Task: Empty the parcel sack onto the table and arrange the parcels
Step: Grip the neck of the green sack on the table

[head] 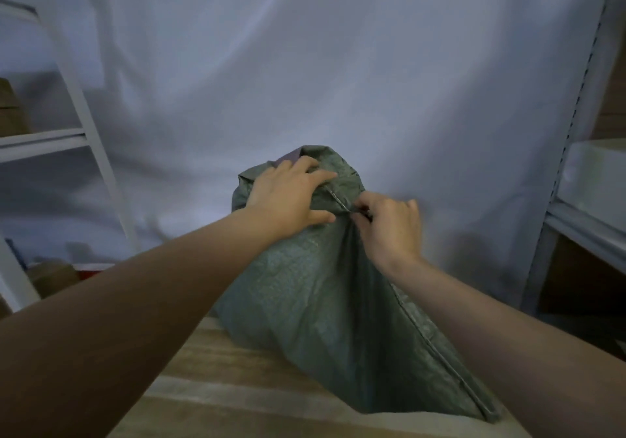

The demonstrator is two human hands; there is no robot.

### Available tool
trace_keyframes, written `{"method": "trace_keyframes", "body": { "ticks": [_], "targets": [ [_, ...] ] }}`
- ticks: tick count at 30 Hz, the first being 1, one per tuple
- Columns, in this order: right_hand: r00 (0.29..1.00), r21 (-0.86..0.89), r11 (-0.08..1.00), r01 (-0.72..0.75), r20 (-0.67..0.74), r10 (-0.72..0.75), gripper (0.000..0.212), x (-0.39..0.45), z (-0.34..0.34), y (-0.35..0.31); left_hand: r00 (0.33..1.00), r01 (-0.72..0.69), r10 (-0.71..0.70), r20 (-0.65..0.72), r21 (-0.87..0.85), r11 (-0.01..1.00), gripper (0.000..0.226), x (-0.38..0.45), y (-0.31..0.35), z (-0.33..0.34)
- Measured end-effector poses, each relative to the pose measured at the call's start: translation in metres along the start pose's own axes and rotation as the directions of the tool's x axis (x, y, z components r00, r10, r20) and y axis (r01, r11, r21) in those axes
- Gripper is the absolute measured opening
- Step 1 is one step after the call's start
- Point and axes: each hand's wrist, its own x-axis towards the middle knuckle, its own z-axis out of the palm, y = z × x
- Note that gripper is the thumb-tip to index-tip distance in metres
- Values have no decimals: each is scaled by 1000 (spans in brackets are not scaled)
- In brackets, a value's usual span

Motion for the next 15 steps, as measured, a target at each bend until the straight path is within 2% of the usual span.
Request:
{"method": "trace_keyframes", "body": {
  "ticks": [2,5,7,9,12,15],
  "targets": [
    [1000,1,1000,15,-6,-15,9,2,2,-1,1000,-10,10,12,11,1000,58,10,1,9],
    [1000,-34,999,-19,9,19,8,3,3,3,998,-51,51,-47,12,999,29,23,4,23],
    [995,-55,995,-83,57,86,9,1,2,10,994,-77,78,-71,6,997,26,28,7,34],
    [972,-122,982,-145,167,164,16,-2,1,21,994,-66,64,-93,-27,997,26,33,4,44],
    [869,-356,912,-201,365,334,30,-4,-4,39,988,-28,15,-153,-85,996,26,47,-10,53],
    [814,-478,852,-213,396,426,31,-5,-4,50,983,-20,-12,-181,-170,985,25,63,-27,55]
  ]
}}
